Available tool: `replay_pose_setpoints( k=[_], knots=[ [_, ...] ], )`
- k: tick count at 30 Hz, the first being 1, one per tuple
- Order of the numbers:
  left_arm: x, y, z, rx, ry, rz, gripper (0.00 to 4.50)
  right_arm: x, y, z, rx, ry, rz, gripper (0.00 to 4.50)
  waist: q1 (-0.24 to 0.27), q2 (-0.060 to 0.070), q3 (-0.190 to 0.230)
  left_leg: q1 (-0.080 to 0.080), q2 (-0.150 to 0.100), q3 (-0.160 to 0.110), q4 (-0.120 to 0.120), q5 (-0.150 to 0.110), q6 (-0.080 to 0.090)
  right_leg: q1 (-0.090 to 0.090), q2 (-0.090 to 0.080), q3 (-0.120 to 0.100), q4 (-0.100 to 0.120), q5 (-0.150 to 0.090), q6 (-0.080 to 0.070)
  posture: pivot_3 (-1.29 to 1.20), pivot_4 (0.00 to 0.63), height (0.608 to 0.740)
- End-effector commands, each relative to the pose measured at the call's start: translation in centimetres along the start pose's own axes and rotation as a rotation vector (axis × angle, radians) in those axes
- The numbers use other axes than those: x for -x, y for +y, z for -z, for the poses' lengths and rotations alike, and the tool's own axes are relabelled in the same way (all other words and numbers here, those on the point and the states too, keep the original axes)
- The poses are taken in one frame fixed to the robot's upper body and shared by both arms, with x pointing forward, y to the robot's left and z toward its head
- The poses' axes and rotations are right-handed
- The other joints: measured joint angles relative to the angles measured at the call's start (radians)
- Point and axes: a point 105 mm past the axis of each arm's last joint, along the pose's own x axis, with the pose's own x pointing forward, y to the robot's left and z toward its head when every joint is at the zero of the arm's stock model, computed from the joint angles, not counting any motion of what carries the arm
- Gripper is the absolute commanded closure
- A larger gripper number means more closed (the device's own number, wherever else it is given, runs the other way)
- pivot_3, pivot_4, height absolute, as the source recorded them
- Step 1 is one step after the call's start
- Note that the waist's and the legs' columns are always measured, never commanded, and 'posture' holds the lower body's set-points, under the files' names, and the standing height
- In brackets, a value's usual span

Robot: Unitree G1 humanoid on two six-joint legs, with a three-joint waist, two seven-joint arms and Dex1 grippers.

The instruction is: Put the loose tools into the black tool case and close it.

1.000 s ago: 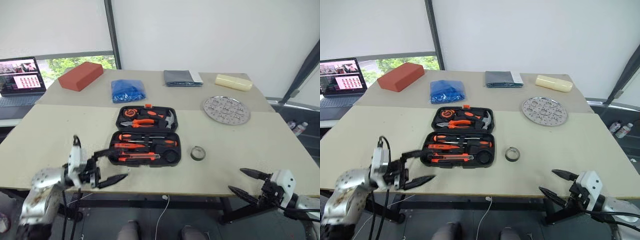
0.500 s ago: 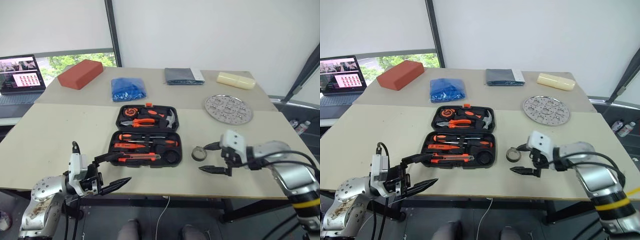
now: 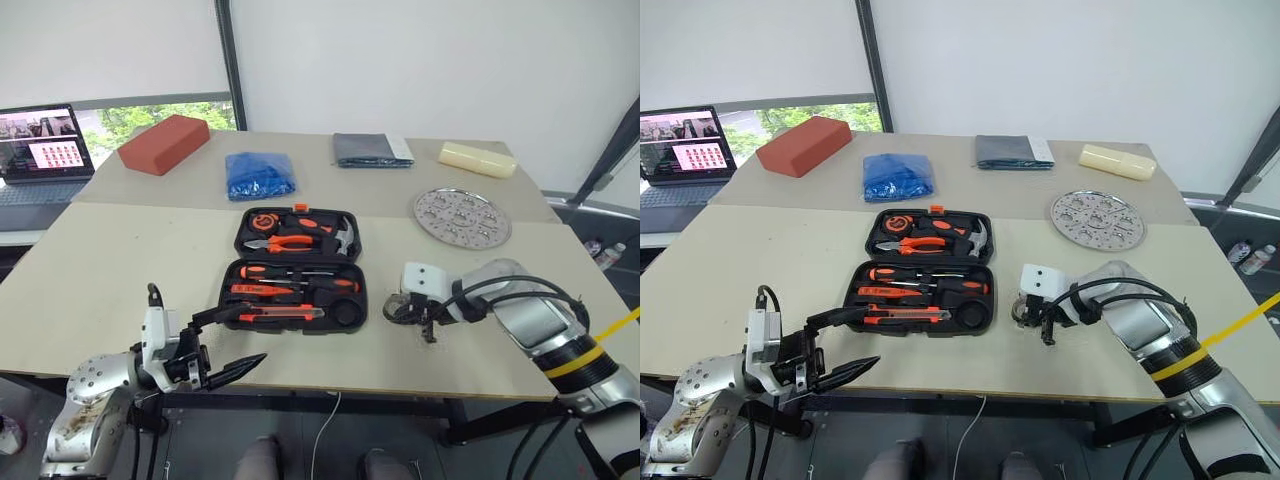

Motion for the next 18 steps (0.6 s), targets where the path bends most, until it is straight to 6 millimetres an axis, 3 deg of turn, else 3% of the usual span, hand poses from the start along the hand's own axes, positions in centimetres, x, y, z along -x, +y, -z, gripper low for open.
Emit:
replay_pose_setpoints(
  k=[1,4,7,12,18],
  knots=[
    [0.4,0.1,-0.8,-0.043,-0.014,-0.015,0.00,1.5,0.2,-5.0,0.063,-0.227,-0.073,4.48,-0.001,0.000,0.000,0.000,0.000,0.000,0.000,0.000,0.000,0.001,0.000,0.000,0.000,0.000,0.000,0.00,0.150,0.740],
    [0.5,0.1,-0.7,-0.044,-0.011,-0.021,0.00,2.2,1.3,-9.1,0.047,-0.403,-0.173,4.48,-0.015,0.000,0.000,0.000,0.001,0.000,-0.001,0.001,0.002,0.001,0.002,0.000,0.003,0.004,0.004,0.00,0.150,0.740],
    [0.6,0.1,-0.7,-0.045,-0.009,-0.025,0.00,1.4,2.3,-10.8,0.052,-0.403,-0.245,4.48,-0.021,0.000,0.000,0.000,0.002,-0.001,-0.002,0.004,0.006,0.000,0.003,0.000,0.005,0.004,0.004,0.00,0.150,0.740],
    [0.4,0.1,-0.8,-0.049,-0.009,-0.032,0.00,-1.6,1.3,-9.5,0.029,-0.282,-0.193,4.48,-0.016,0.000,0.000,0.001,0.002,-0.001,-0.001,0.000,-0.001,-0.002,0.002,-0.001,0.004,0.000,-0.003,0.00,0.150,0.740],
    [0.5,0.1,-0.8,-0.053,-0.002,-0.049,0.00,-2.7,0.9,-8.1,0.010,-0.198,-0.179,4.48,-0.017,0.000,0.001,0.001,0.002,0.000,-0.001,0.000,0.000,0.000,0.001,-0.001,0.004,0.002,-0.002,0.00,0.150,0.740]
  ],
)
